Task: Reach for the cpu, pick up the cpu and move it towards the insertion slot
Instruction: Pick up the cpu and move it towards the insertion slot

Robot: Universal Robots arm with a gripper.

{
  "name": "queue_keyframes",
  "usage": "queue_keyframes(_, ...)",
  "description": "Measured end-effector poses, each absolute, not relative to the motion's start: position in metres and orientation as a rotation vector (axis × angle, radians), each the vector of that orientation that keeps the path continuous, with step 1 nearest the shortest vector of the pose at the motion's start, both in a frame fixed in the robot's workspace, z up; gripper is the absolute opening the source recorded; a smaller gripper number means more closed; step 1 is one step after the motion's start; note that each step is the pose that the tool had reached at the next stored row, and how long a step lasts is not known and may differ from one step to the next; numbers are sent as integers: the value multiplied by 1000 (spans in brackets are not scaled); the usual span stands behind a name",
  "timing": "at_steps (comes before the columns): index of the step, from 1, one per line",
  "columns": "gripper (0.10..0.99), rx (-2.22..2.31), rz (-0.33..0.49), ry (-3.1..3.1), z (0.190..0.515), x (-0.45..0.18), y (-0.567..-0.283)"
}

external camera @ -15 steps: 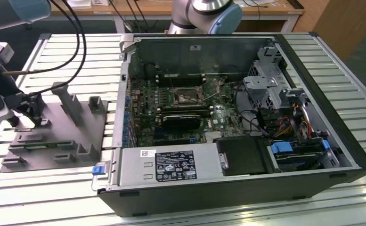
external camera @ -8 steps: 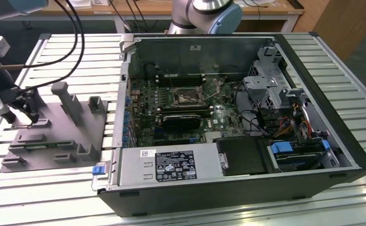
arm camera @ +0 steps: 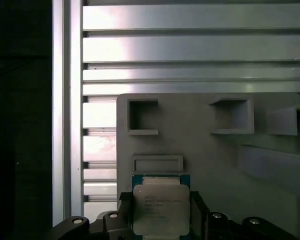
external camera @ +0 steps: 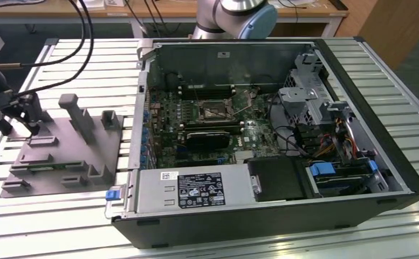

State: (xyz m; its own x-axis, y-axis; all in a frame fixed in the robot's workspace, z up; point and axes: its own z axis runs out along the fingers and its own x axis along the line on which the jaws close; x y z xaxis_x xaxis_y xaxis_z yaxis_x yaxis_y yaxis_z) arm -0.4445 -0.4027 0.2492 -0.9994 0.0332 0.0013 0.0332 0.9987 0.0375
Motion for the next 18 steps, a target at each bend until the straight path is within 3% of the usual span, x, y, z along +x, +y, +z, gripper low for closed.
queue_keyframes(18,541,-52,-59,-3144,314,-445,-403)
